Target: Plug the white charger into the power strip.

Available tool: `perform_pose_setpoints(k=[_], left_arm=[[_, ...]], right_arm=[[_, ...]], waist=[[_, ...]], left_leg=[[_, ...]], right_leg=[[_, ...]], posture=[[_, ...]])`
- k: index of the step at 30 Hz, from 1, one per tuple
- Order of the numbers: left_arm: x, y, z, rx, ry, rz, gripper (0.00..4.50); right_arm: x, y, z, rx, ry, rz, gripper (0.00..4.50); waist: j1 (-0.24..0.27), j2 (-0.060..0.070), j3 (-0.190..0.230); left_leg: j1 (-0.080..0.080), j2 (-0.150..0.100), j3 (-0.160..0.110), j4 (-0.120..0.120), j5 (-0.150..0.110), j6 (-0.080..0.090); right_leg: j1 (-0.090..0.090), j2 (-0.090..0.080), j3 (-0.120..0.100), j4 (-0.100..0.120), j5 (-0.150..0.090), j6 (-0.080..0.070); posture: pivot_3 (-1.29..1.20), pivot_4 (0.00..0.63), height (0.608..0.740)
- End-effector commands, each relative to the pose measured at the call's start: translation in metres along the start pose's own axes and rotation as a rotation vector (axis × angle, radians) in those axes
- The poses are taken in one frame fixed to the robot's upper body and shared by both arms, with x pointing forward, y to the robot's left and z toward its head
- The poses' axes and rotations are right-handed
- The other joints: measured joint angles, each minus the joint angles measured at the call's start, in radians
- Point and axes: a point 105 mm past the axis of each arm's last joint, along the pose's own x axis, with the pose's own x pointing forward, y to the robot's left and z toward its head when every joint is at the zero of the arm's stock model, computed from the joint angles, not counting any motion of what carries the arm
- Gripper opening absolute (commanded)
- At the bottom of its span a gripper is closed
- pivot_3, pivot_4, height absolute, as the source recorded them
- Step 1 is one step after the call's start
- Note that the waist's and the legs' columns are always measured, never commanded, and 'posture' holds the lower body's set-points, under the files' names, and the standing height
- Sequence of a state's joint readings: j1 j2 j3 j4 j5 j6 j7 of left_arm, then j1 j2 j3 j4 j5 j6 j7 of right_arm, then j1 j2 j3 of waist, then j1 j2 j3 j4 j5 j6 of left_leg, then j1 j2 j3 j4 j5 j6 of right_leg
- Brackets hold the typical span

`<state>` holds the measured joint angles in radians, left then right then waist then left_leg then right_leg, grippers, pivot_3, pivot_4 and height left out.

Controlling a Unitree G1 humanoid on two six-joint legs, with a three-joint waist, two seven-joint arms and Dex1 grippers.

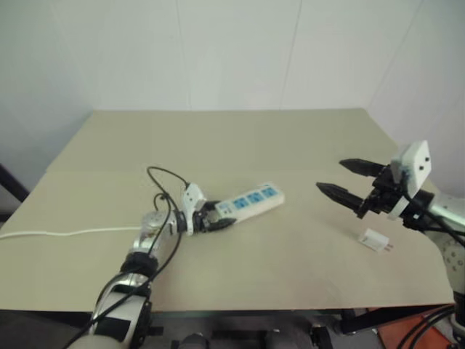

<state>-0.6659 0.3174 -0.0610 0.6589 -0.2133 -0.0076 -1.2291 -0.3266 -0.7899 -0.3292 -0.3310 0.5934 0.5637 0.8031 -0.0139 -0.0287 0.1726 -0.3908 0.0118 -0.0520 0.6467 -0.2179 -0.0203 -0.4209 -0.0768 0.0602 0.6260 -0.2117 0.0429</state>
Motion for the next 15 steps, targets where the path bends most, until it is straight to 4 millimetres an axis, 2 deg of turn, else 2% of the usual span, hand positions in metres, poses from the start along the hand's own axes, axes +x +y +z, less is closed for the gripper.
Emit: perform_pose_setpoints(k=[1, 6, 10, 15], left_arm=[[0.002, -0.02, 0.016, 0.101, -0.013, -0.169, 3.27], [-0.001, -0.032, 0.007, 0.22, 0.088, -0.29, 3.27], [0.007, -0.033, 0.011, 0.235, 0.06, -0.293, 3.27], [0.014, -0.034, 0.002, 0.278, 0.08, -0.271, 3.27]], right_arm=[[-0.008, -0.004, 0.015, -0.049, -0.032, -0.021, 4.46], [-0.011, -0.005, 0.015, -0.049, -0.019, -0.026, 4.46], [-0.015, -0.007, 0.015, -0.047, 0.0, -0.027, 4.46], [-0.017, -0.011, 0.016, -0.056, 0.023, -0.034, 4.46]], waist=[[0.0, 0.0, 0.0], [0.0, 0.0, 0.0], [0.0, 0.0, 0.0], [0.0, 0.0, 0.0]], left_leg=[[0.0, 0.0, 0.0, 0.0, 0.0, 0.0], [0.0, 0.0, 0.0, 0.0, 0.0, 0.0], [0.0, 0.0, 0.0, 0.0, 0.0, 0.0], [0.0, 0.0, 0.0, 0.0, 0.0, 0.0]], right_leg=[[0.0, 0.0, 0.0, 0.0, 0.0, 0.0], [0.0, 0.0, 0.0, -0.001, 0.0, 0.0], [0.0, 0.0, 0.0, -0.001, 0.0, 0.0], [0.0, 0.0, 0.0, -0.001, 0.0, 0.0]], posture=[[0.0, 0.15, 0.74], [0.0, 0.15, 0.74], [0.0, 0.15, 0.74], [0.0, 0.15, 0.74]])
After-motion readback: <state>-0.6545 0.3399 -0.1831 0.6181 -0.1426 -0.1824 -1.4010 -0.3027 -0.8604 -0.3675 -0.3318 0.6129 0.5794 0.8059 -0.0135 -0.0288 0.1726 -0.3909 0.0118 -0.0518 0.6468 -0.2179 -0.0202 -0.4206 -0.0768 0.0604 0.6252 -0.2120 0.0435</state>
